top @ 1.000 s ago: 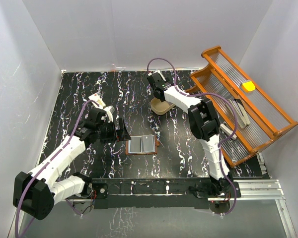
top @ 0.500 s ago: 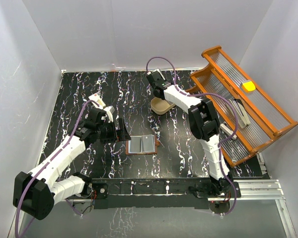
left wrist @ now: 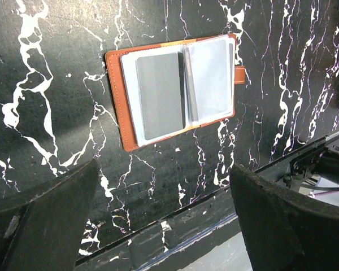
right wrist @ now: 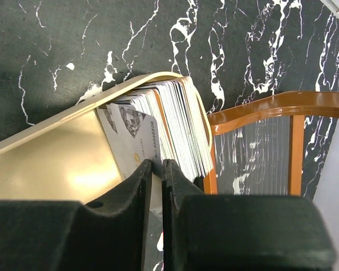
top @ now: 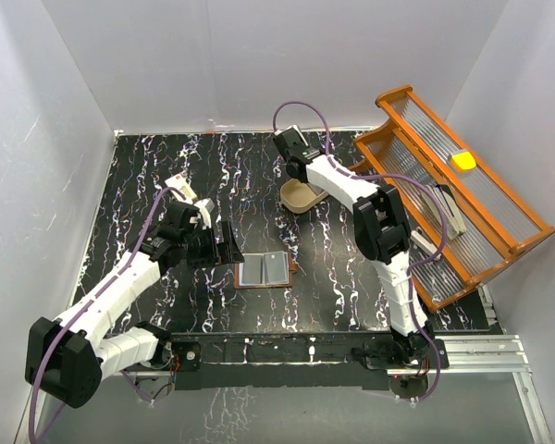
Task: Put the credit cards into the card holder
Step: Pick up the credit card from the storage box.
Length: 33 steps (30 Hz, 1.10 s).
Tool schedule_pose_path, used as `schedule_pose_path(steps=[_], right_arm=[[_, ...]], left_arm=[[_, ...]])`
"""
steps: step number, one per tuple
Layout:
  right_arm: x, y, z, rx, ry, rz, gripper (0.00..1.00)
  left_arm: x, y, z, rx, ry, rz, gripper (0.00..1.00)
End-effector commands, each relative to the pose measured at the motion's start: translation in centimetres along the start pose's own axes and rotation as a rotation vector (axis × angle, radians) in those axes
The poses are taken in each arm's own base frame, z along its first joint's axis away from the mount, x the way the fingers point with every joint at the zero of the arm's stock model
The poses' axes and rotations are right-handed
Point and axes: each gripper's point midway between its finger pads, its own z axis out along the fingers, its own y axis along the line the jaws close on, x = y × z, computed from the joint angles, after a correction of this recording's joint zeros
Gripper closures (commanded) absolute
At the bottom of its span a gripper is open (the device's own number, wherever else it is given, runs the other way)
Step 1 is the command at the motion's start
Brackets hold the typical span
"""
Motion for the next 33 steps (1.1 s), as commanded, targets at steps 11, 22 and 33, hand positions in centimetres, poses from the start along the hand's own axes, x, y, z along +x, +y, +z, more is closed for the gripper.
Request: schedule_pose_path(steps=[11, 22, 33], right_arm=[[-2.3, 0.5, -10.3, -0.299, -0.098, 0.248, 1.0], [-1.4, 3.1, -21.6, -0.726, -0.267, 0.388, 1.0], [1.4, 5.5, -34.1, -1.319, -0.435, 0.579, 1.0]], left_arm=[[0.8, -1.1, -0.7, 0.041, 0.039, -0.07, 0.04], [-1.0, -3.9, -2.7, 0.153, -0.064, -0.135, 0.19], [-3.9, -10.0, -5.2, 0.458, -0.132, -0.213, 0.4]])
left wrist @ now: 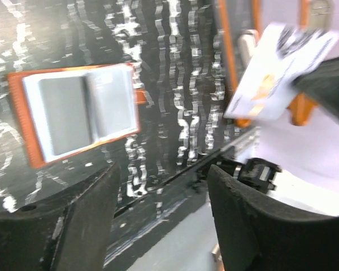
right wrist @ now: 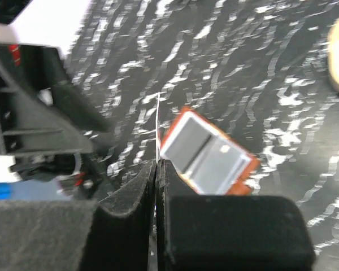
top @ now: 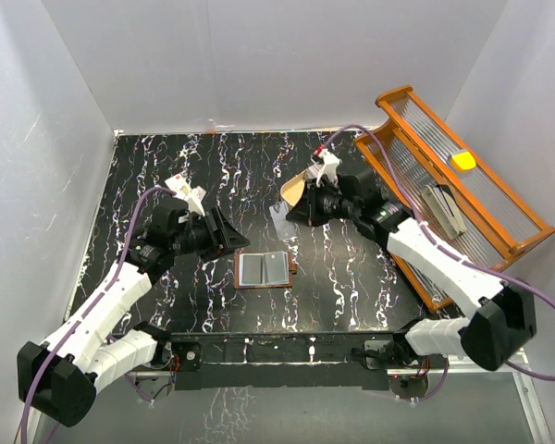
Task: Put the credit cards into the card holder
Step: Pick up the credit card from the storage box.
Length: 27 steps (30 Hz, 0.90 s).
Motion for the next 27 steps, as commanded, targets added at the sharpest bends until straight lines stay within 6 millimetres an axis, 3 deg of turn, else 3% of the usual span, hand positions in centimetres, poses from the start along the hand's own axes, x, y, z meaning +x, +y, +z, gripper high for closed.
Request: schedule_pose_path(steps=[1, 6, 12, 17, 23, 27], right_arm=[[-1.9, 6.9, -2.3, -0.355, -0.12, 0.113, 1.0], [-1.1, 9.1, -4.2, -0.545, -0.175, 0.281, 1.0], [-0.7, 9.4, -4.4, -0.597, -0.175, 0.363, 1.0], [-0.3, 9.5, -4.0, -0.632, -0.154, 0.396, 1.0], [0.8, 9.3, -3.4, -0.657, -0.118, 0.414, 1.0], [1.7, 8.6, -2.6, -0.618, -0.092, 0.41, 1.0]], left_arm=[[-0.8, -5.7, -1.4, 0.265, -0.014, -0.041, 0.42], [-1.3, -8.5, -2.3, 0.443, -0.041, -0.115, 0.5], [-1.3, -10.1, -3.2, 0.552, -0.034, -0.124, 0.55], [-1.3, -10.4, -3.0, 0.583, -0.023, -0.133, 0.64], [-1.2, -9.9, -2.5, 0.584, -0.021, -0.182, 0.98], [-0.8, -9.0, -2.0, 0.573, -0.026, -0.208, 1.0]])
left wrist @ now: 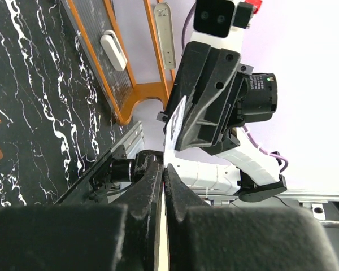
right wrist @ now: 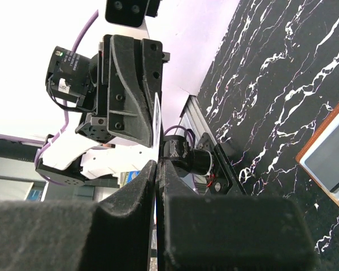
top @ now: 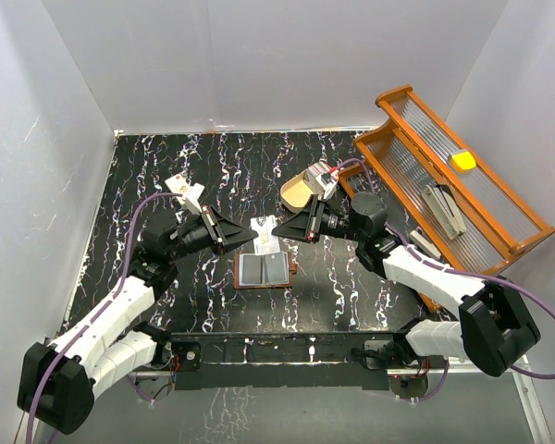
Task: Put the credit cards into the card holder
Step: Pick up the credit card from the storage box, then insert the credit card into the card holder.
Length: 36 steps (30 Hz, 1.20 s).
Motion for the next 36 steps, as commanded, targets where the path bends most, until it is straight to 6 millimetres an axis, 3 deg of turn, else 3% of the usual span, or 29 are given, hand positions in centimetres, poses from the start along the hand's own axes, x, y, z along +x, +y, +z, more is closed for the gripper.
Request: schedule_pose_path(steps=[1, 6, 13, 19, 26, 36], right_arm=[[0.0, 1.1, 0.0, -0.039, 0.014, -0.068, 0.97], [0.2, -1.6, 0.0, 0.095, 0.024, -0.087, 0.73], [0.8, -6.6, -1.5, 0.32, 0.01, -0.089, 0.57], [1.9, -10.9, -2.7, 0.47, 0.01, -0.064, 0.52], [2.1, -14.1, -2.7, 0.585, 0.05, -0.08, 0.51], [3.2, -17.0, -1.2, 0.757, 0.167, -0.155, 0.5]], left_arm=[[0.3, 0.2, -0.2, 0.024, -0.007, -0.015, 1.0], [0.7, 2.0, -0.4, -0.017, -0.007, -0.037, 1.0], [1.6, 8.0, -1.5, -0.262, -0.008, -0.005, 1.0], [2.5, 12.5, -2.9, -0.45, 0.017, 0.006, 1.0], [2.9, 15.0, -3.9, -0.576, 0.066, 0.046, 1.0], [2.6, 15.0, -3.6, -0.534, 0.134, -0.023, 1.0]])
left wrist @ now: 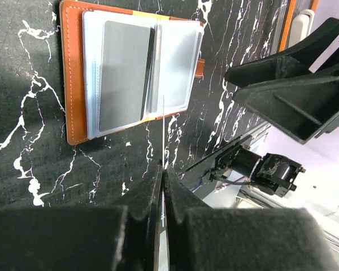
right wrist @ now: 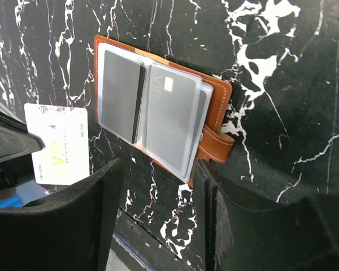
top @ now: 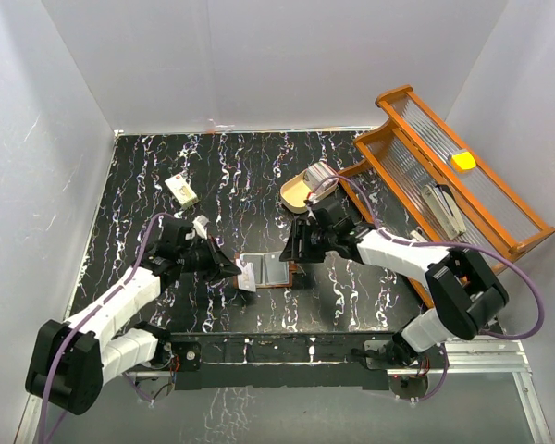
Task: Put the credit cards into the card holder
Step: Insert the credit card into the card holder.
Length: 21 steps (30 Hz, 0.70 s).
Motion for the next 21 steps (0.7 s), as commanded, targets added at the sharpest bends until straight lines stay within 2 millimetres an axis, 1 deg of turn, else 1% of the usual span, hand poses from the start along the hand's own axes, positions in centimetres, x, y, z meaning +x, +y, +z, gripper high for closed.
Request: schedule_pose_path(steps=[1, 3, 7, 16, 19, 21], right_arm=[[-1.4, 1.6, 0.4, 0.03, -0.046, -0.11, 0.49], [-1.3, 1.3, 1.0, 0.051, -0.039, -0.127, 0.49], [-1.8, 0.4, 1.9, 0.11, -0.032, -0.146, 0.48], [-2.8, -1.1, 4.0, 0.187, -0.022, -0.21, 0.48], [-2.3, -1.7, 4.9, 0.186, 0.007, -0.229, 0.51], [-2.2, -2.1, 4.9, 0.201, 0.013, -0.238, 0.57]], left_arm=[[-0.2, -1.2, -0.4, 0.08, 0.043, 0.0, 1.0], [-0.3, -1.0, -0.1, 0.102, 0.05, -0.019, 1.0], [-0.5, -1.9, 0.2, 0.189, 0.063, -0.025, 1.0], [-1.4, -1.2, 1.4, 0.158, 0.073, -0.014, 1.0], [-1.5, -0.8, 1.9, 0.145, 0.087, -0.021, 1.0], [-1.4, -0.7, 2.1, 0.141, 0.1, -0.022, 1.0]])
